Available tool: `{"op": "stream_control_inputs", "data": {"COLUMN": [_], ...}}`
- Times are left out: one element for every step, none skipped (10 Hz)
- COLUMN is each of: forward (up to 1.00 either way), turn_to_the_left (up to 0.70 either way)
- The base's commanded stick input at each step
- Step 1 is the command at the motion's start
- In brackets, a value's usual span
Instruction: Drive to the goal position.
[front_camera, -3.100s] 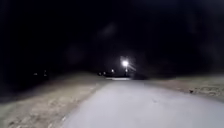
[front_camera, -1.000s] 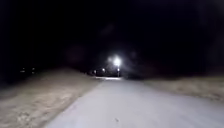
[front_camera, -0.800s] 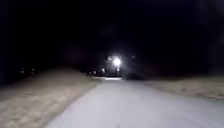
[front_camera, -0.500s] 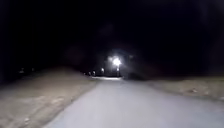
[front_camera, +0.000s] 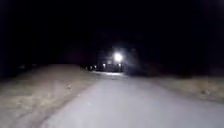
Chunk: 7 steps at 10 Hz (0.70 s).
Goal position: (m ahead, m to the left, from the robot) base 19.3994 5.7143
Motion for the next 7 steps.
{"op": "stream_control_inputs", "data": {"forward": [1.00,1.00,1.00,1.00,1.00,1.00,1.00], "turn_to_the_left": [0.00,0.00,0.00,0.00,0.00,0.00,0.00]}}
